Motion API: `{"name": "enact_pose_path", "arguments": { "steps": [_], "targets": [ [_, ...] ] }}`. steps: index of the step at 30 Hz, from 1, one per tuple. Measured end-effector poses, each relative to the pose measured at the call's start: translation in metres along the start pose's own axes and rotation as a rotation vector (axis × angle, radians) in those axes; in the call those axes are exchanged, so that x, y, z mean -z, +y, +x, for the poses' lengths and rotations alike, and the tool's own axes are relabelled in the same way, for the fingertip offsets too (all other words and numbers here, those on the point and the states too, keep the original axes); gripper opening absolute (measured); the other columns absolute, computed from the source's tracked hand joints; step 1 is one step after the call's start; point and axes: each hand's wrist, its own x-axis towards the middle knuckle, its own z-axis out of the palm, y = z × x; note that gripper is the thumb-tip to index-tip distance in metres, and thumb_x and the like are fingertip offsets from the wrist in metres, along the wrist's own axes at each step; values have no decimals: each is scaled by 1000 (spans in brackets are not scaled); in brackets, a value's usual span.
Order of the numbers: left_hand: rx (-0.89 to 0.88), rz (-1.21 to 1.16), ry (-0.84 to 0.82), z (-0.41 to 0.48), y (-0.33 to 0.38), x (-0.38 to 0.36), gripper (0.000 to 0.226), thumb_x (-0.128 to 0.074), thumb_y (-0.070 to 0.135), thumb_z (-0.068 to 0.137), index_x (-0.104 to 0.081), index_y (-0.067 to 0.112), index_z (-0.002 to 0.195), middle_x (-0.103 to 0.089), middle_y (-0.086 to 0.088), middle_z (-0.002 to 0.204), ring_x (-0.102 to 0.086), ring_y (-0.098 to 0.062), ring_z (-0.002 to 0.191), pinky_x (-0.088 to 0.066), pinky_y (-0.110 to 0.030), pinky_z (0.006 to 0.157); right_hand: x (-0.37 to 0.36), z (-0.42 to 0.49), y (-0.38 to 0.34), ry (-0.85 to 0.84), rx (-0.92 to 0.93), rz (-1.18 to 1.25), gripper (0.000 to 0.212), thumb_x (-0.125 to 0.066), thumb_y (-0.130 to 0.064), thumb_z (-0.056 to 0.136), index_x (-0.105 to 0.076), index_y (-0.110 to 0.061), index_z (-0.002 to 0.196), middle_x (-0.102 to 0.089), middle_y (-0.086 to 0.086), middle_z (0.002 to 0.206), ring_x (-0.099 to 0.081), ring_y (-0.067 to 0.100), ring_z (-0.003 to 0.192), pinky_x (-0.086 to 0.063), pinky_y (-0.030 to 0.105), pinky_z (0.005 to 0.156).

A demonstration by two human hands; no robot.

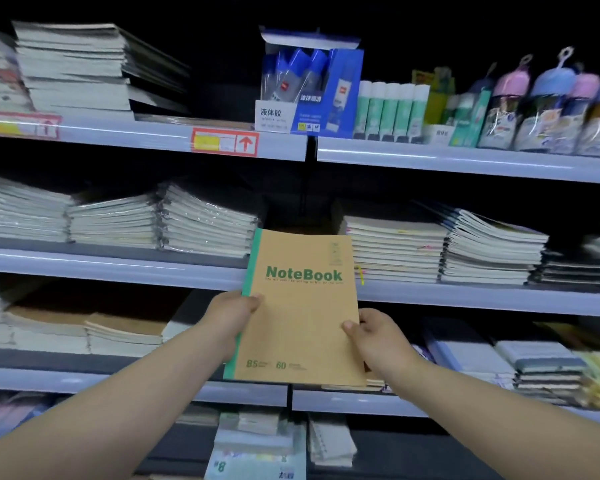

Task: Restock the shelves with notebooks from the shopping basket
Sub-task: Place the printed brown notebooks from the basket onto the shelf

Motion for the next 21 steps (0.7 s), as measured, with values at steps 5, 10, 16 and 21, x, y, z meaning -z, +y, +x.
{"name": "enact_pose_path", "arguments": {
  "steps": [5,10,16,21],
  "targets": [
    [53,77,-26,18,9,9,16,-57,18,97,-65,7,103,-74,-14,89,-69,-31,79,-53,-38,69,-8,4,-5,-29,-9,19,10,-51,-21,99,-59,-16,102,-69,3,94,-67,14,79,-53,23,55],
    [115,106,-19,31,10,15,15,-59,19,96,-66,7,99,-74,-14,82,-69,-31,73,-51,-36,62,-17,8,-9,-60,-18,11,13,-51,-22,99,-59,-13,105,-68,9,101,-67,25,91,-58,42,77],
    [196,88,-36,41,14,19,15,-59,19,96,-64,6,103,-71,-18,102,-67,-33,82,-53,-38,68,-21,21,-17,-64,-18,63,13,-49,-19,100,-60,-18,95,-69,2,92,-65,12,79,-52,19,59],
    [195,93,-67,52,22,14,20,-61,22,95,-64,7,108,-71,-18,103,-68,-36,93,-54,-48,83,-19,32,-15,-35,-43,40,17,-49,-24,100,-63,-14,102,-70,5,97,-68,20,87,-56,30,72]
  ]
}}
